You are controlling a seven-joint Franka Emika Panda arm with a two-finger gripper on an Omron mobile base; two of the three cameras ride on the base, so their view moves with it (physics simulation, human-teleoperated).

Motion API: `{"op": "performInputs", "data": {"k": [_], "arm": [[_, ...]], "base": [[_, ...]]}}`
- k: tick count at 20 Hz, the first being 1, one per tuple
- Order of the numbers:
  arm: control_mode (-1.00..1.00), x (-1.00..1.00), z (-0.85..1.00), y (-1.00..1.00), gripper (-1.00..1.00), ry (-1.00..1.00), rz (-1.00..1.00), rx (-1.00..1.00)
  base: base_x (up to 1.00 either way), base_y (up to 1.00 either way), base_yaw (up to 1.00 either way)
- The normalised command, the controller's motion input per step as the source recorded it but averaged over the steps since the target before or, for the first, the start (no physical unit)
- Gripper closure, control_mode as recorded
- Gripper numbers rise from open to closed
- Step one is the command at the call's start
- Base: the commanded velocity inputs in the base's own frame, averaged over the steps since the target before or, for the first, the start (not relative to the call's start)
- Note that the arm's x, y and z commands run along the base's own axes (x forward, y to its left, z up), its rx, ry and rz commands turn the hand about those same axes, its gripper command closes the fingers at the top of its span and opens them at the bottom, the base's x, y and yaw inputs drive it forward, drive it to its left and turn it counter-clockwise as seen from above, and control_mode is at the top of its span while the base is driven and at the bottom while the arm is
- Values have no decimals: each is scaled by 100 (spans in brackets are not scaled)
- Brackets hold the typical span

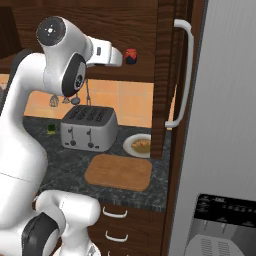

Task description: From the different types of pastries on the counter, select a croissant and place it on the cutting board. Then retrieve a jar of jam from the cabinet and place it alongside the croissant on the cutting board.

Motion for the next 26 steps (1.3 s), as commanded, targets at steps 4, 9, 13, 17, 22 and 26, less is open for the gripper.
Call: {"op": "performInputs", "data": {"k": [4,9,13,17,22,26], "arm": [[-100,1,0,-4,-100,0,0,2],[-100,41,0,-7,-100,1,0,8],[-100,46,0,-34,-100,9,0,8],[-100,72,0,-5,-100,0,0,-1],[-100,55,-4,0,-100,0,-3,-9],[-100,31,-4,0,-100,0,-1,-14]], "base": [[0,0,0],[0,0,0],[0,0,0],[0,0,0],[0,0,0],[0,0,0]]}}
